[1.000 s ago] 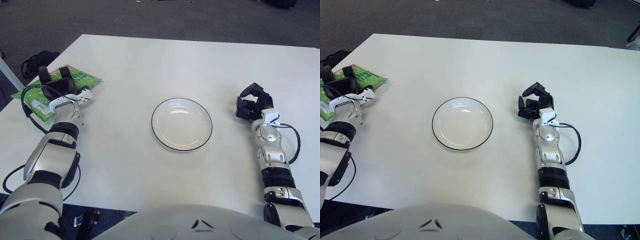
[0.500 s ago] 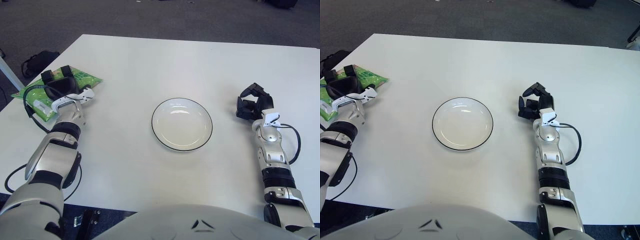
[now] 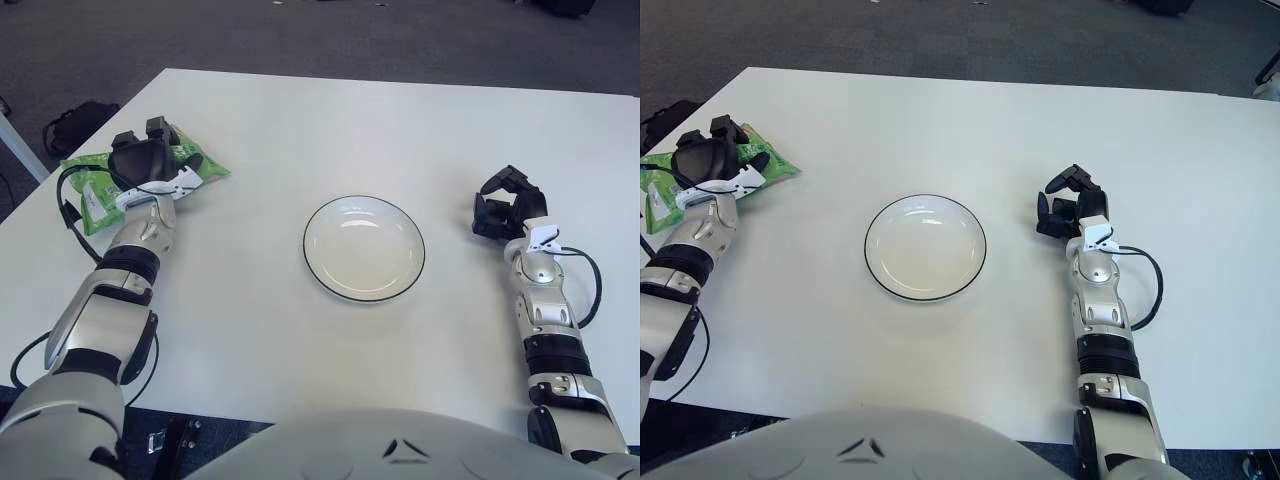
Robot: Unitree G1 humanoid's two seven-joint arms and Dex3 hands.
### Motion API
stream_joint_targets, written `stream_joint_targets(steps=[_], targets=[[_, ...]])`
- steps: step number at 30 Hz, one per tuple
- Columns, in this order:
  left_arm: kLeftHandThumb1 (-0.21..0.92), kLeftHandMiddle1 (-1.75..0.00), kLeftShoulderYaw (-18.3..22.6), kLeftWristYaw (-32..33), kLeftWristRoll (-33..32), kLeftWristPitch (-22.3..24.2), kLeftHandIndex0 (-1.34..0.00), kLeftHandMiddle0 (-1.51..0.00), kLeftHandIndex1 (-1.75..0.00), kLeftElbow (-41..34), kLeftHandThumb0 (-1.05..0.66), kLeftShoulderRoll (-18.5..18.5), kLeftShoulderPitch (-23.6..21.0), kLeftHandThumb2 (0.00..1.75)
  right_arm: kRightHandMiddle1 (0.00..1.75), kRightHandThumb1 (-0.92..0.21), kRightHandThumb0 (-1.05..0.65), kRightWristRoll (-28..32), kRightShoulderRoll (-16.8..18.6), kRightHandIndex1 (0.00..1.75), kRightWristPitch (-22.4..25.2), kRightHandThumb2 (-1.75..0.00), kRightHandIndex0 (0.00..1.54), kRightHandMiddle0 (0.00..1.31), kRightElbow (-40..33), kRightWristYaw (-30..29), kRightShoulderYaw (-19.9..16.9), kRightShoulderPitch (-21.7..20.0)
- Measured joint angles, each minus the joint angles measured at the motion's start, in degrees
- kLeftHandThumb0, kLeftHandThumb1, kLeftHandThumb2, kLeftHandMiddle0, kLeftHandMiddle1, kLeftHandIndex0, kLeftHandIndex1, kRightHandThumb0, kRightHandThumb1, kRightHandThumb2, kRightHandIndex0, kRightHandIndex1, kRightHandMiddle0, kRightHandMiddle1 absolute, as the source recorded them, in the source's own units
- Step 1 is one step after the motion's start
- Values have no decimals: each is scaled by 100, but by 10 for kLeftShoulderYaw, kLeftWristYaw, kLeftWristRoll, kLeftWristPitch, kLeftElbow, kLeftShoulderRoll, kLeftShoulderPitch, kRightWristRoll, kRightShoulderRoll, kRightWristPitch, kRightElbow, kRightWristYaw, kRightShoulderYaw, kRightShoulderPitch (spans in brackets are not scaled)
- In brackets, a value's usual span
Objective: Put the snack into the plate.
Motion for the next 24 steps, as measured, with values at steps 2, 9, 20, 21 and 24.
stream_joint_targets(steps=[2,9,20,21,24], targets=[[92,-175,11,-7,-15,-19,-109,-129,-175,-5,-92,0,2,91,175,-31,-49,0,0,175,0,-133,136,62,0,0,0,0],[92,-175,47,-64,-78,-109,-127,-144,-175,-22,-93,2,12,92,175,-31,-49,0,0,175,0,-133,136,62,0,0,0,0],[92,-175,84,-201,-184,-311,-132,-150,-175,-47,-81,-13,45,80,175,-31,-48,-1,-1,175,2,-132,137,62,-3,0,1,1],[92,-175,85,-209,-189,-326,-131,-149,-175,-47,-81,-16,47,79,175,-31,-48,-1,-1,175,2,-132,137,62,-3,0,1,2],[92,-175,89,-228,-198,-360,-130,-149,-175,-46,-79,-25,49,77,175,-31,-48,-2,-2,175,3,-132,137,62,-4,0,1,2]])
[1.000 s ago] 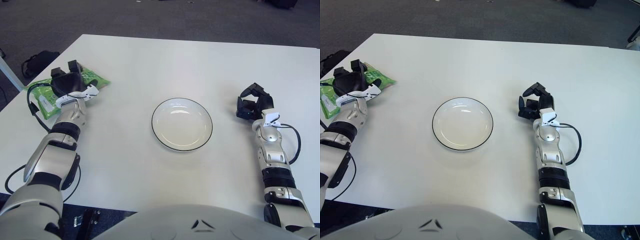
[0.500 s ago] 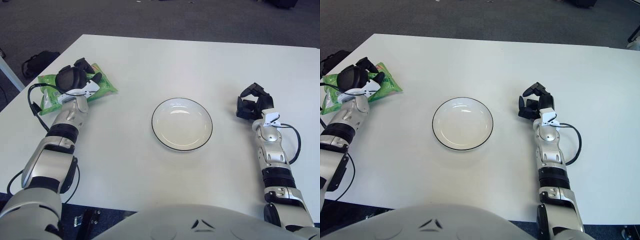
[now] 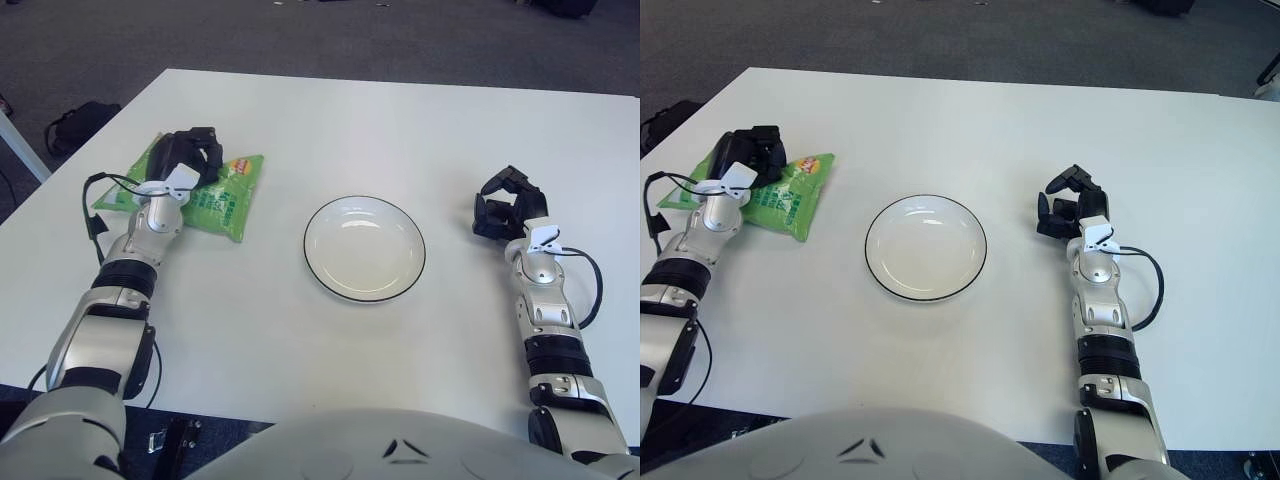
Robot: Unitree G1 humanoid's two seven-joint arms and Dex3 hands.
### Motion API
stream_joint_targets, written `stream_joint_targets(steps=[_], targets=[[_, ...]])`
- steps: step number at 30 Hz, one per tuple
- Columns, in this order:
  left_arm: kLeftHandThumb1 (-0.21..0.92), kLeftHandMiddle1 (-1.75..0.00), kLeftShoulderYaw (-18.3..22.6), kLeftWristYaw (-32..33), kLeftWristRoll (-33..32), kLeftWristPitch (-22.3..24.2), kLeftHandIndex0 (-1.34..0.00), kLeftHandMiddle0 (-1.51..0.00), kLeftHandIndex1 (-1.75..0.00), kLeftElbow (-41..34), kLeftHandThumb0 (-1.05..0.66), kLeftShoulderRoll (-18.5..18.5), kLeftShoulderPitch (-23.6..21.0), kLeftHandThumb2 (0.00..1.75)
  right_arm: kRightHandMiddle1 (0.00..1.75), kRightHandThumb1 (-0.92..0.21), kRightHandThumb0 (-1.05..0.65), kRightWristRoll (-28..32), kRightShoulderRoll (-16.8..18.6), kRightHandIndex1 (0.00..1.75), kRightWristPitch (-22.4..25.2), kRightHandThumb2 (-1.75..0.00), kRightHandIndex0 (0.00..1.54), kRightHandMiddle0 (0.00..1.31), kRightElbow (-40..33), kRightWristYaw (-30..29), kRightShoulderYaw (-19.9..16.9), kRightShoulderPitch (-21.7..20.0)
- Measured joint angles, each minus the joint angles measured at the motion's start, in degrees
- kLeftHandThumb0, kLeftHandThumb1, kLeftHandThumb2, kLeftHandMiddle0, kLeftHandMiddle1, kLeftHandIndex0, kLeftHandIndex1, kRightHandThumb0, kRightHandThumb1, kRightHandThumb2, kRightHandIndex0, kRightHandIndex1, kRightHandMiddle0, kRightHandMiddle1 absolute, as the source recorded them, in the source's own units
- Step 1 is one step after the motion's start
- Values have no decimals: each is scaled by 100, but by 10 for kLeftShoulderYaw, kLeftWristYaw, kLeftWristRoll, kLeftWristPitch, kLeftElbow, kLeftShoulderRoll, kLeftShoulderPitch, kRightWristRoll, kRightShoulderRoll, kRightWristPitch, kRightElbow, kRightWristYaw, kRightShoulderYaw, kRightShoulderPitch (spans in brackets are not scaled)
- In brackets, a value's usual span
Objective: Put the snack into the plate.
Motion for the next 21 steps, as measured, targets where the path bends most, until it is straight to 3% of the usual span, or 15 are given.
stream_joint_targets(steps=[15,18,20,21], targets=[[90,-175,17,-67,-17,-93,-120,-143,-175,-28,-62,-23,19,72,175,-31,-49,-3,-1,175,9,-133,136,62,-13,0,2,5],[82,-175,19,-73,-17,-112,-108,-133,-175,-31,-55,-24,19,83,175,-31,-49,-4,-1,175,11,-133,136,62,-18,0,3,8],[73,-175,22,-73,-15,-123,-90,-122,-175,-34,-50,-24,19,91,175,-31,-49,-4,-2,175,13,-133,136,62,-21,0,4,9],[64,-175,23,-73,-13,-128,-75,-113,-175,-35,-48,-23,19,98,175,-31,-49,-4,-2,175,15,-133,136,62,-22,0,4,10]])
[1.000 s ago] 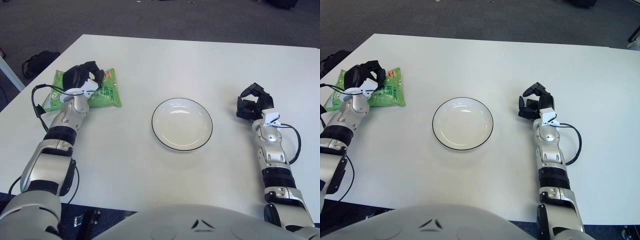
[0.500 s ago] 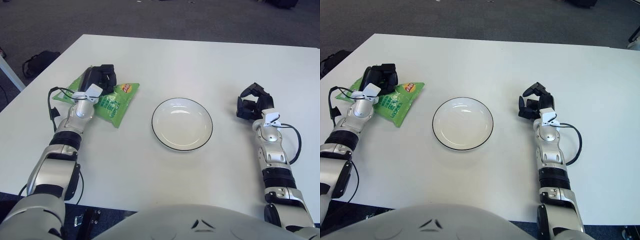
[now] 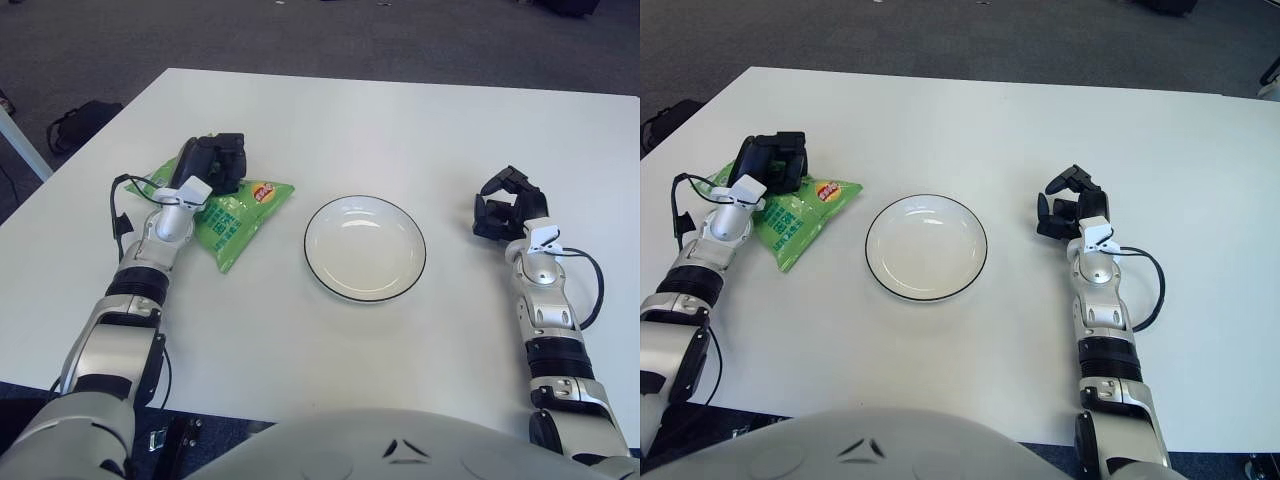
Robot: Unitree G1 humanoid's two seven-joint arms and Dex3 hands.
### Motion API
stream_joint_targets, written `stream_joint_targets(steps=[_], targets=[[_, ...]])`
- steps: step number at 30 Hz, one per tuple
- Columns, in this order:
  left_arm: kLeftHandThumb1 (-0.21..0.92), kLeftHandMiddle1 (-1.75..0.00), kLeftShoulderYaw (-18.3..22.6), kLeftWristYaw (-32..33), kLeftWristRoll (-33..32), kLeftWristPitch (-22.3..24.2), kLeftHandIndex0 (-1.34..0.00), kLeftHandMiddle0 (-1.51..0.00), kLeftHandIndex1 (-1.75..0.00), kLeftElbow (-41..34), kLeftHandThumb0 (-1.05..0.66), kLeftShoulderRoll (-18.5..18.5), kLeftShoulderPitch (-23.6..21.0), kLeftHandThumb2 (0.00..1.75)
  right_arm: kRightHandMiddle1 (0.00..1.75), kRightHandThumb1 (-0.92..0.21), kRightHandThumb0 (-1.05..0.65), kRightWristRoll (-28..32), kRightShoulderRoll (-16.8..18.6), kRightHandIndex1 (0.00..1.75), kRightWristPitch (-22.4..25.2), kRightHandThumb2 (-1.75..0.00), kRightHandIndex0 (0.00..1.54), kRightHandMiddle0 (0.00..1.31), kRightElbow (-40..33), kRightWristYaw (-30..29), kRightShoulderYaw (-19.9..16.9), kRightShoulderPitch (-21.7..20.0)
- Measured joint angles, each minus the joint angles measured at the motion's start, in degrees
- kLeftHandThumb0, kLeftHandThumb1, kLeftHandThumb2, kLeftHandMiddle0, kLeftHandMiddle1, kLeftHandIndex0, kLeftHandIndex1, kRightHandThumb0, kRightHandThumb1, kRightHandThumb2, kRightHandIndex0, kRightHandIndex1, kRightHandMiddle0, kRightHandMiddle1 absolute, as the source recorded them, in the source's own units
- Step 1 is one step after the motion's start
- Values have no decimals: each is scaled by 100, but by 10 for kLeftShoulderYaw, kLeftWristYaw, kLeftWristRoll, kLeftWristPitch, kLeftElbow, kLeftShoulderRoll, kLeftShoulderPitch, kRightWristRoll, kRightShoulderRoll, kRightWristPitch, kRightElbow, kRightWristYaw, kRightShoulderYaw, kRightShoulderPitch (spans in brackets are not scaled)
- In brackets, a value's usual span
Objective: Put the snack into the plate.
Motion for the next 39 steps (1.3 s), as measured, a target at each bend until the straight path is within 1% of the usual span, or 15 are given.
stream_joint_targets(steps=[1,2,4,5,7,8,10,12,13,14,17,24,30,36,39], targets=[[60,-175,1,1,3,-3,-64,-105,-175,-2,-46,1,0,101,175,-31,-49,0,0,175,2,-133,136,62,-2,0,0,1],[58,-175,3,1,7,-5,-61,-103,-175,-4,-45,2,0,102,175,-31,-49,-1,0,175,4,-133,136,62,-3,0,0,1],[60,-175,6,9,20,-6,-48,-87,-175,-9,-42,4,0,98,175,-31,-49,-1,0,175,7,-133,135,62,-6,0,1,3],[65,-174,7,15,31,-6,-43,-77,-175,-13,-41,7,2,91,175,-31,-49,-3,0,175,8,-133,135,62,-6,0,1,3],[80,-168,10,34,61,0,-30,-48,-175,-32,-38,16,9,68,175,-31,-49,-5,0,175,13,-133,135,62,-8,0,3,3],[83,-166,12,44,76,4,-28,-43,-175,-44,-37,22,14,65,175,-31,-49,-5,0,175,15,-133,135,62,-8,0,4,3],[88,-141,16,66,112,13,-23,-28,-175,-70,-36,36,26,57,175,-31,-49,-6,0,175,17,-132,135,62,-9,1,6,4],[89,-128,19,91,154,25,-12,-22,-158,-95,-51,53,37,57,175,-31,-49,-6,0,175,18,-132,135,62,-9,1,7,4],[89,-118,20,103,172,32,-7,-19,-145,-105,-58,62,42,57,175,-31,-49,-6,0,175,19,-132,135,62,-9,1,7,5],[89,-110,20,116,196,41,-5,-17,-134,-117,-63,72,47,58,175,-31,-49,-7,0,175,19,-132,135,62,-9,1,7,5],[88,-96,20,150,260,74,-1,-14,-118,-148,-69,108,59,57,175,-31,-49,-7,-1,175,19,-132,136,62,-9,1,7,5],[91,-75,20,223,347,135,0,-12,-96,-178,-75,169,70,51,175,-31,-49,-10,-2,175,18,-133,135,62,-9,1,7,6],[91,-61,19,277,381,195,0,-14,-86,-212,-73,179,86,50,175,-30,-49,-10,-3,175,17,-133,135,63,-8,1,8,6],[88,-57,21,280,379,236,0,-16,-84,-268,-70,175,120,50,175,-30,-49,-10,-4,175,17,-133,134,63,-8,6,9,6],[85,-54,30,263,363,245,0,-17,-85,-307,-71,176,139,51,175,-30,-49,-10,-4,175,17,-134,134,63,-8,8,9,6]])
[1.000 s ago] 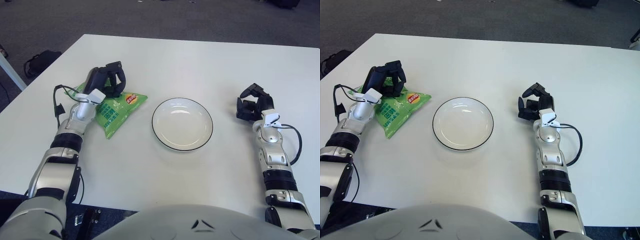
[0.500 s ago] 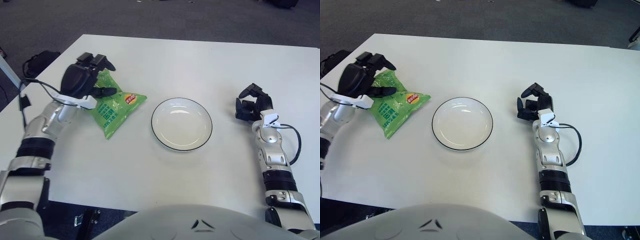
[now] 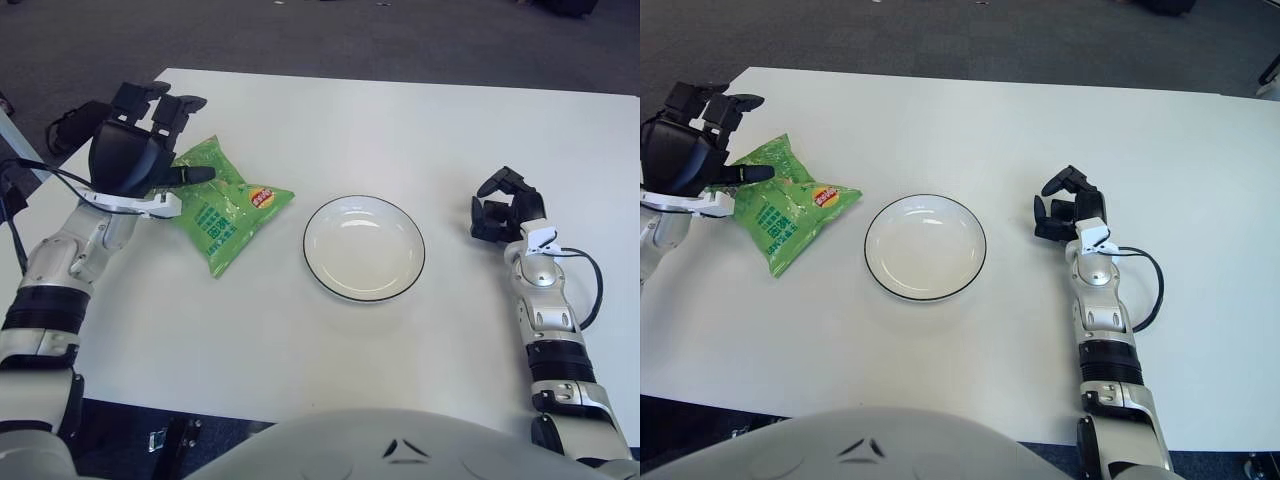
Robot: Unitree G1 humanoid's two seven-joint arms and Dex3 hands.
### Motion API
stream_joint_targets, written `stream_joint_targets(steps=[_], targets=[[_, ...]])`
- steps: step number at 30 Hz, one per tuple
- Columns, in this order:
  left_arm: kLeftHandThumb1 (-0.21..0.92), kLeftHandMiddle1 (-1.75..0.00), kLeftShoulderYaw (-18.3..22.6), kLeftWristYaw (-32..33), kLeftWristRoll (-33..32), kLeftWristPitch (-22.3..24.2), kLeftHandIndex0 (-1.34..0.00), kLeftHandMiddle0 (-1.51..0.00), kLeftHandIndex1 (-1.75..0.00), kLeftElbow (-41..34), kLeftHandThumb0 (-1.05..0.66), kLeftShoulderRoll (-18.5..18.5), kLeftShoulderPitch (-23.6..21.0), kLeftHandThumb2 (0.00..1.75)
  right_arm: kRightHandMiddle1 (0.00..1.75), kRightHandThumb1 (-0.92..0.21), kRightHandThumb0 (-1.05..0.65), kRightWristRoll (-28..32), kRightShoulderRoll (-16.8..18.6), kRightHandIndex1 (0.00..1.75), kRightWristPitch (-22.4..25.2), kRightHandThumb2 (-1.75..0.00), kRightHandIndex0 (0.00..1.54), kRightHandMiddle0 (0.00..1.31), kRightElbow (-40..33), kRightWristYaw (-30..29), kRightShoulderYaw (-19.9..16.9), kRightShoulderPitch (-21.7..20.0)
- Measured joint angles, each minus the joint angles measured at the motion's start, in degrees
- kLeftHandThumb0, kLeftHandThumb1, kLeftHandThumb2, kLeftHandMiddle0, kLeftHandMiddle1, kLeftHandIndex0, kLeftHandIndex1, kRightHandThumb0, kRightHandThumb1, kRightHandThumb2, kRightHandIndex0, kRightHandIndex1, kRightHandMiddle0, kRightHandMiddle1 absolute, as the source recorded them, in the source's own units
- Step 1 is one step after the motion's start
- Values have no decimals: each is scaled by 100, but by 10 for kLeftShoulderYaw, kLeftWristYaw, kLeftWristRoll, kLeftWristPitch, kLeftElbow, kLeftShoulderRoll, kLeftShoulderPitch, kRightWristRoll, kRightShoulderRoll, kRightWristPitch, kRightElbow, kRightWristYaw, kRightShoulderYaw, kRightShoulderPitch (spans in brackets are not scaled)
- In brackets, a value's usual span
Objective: Put the snack into the plate.
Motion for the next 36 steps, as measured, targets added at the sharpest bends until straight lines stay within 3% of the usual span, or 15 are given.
stream_joint_targets(steps=[4,9,19,26,36], targets=[[81,-50,31,-57,-42,1,0,-15,-88,-77,-77,18,32,52,175,-30,-49,0,0,175,-1,-134,135,63,0,4,1,0],[85,-43,62,-111,-84,-9,0,-14,-82,-122,-85,49,42,45,175,-29,-49,0,-1,175,-2,-134,135,63,1,4,1,1],[92,-24,35,-212,-121,-85,0,-3,-44,-55,-103,97,33,30,175,-29,-49,1,-1,175,-2,-134,135,63,1,10,0,2],[92,-15,-17,-291,-147,-188,0,-1,-34,31,-105,115,-31,26,175,-30,-49,1,-1,175,-3,-134,135,63,1,11,-1,1],[90,-4,-72,-348,-148,-310,0,0,-22,136,-104,118,-146,21,175,-30,-49,1,-1,175,-3,-134,135,63,1,13,0,1]])
